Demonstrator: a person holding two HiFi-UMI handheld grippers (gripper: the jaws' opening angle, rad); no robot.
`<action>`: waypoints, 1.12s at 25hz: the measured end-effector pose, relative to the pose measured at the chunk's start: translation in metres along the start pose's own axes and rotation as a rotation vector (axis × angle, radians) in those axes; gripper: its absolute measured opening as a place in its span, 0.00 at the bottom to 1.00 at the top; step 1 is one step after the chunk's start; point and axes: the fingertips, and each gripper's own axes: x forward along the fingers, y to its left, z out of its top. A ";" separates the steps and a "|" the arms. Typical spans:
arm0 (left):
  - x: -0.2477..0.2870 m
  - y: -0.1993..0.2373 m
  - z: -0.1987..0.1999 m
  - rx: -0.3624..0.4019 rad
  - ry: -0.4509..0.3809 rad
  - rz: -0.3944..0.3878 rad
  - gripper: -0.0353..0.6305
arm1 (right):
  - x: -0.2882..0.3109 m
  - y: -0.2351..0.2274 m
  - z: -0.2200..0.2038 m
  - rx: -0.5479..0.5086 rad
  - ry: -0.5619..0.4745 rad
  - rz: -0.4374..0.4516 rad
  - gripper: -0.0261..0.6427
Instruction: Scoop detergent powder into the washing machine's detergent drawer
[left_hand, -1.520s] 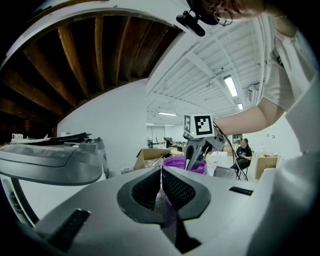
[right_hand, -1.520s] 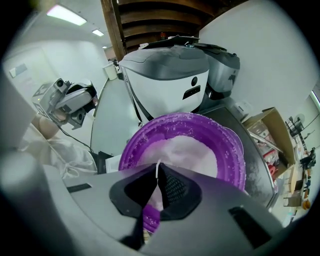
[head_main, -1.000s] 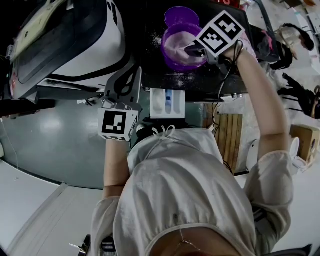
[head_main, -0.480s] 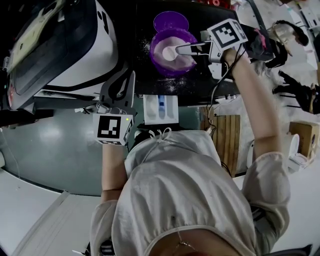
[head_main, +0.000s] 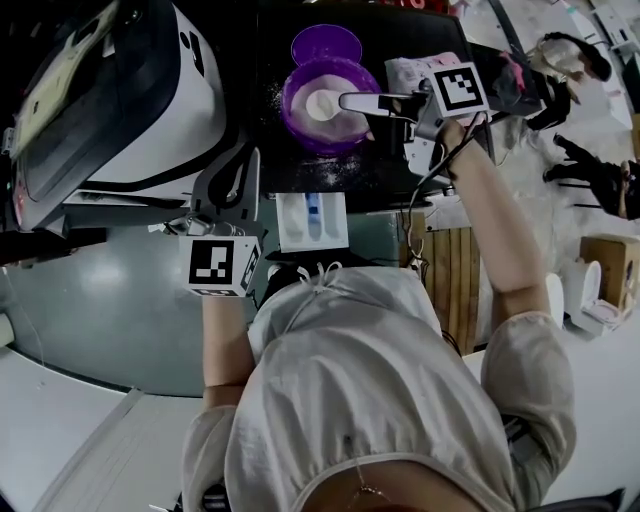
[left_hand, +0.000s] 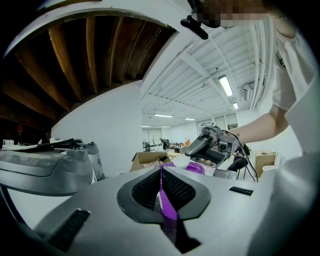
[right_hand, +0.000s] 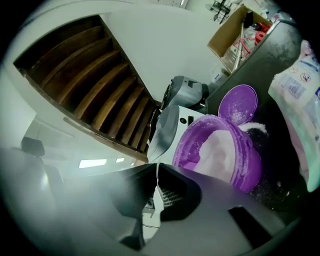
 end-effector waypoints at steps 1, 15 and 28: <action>-0.001 -0.003 0.000 -0.001 0.000 -0.001 0.09 | -0.002 0.001 -0.003 0.012 -0.013 0.016 0.06; -0.033 -0.043 0.000 0.035 -0.011 -0.052 0.09 | -0.018 0.025 -0.066 0.053 -0.083 0.137 0.05; -0.118 -0.051 -0.047 0.051 0.093 -0.161 0.09 | 0.020 0.005 -0.186 0.138 -0.158 0.081 0.05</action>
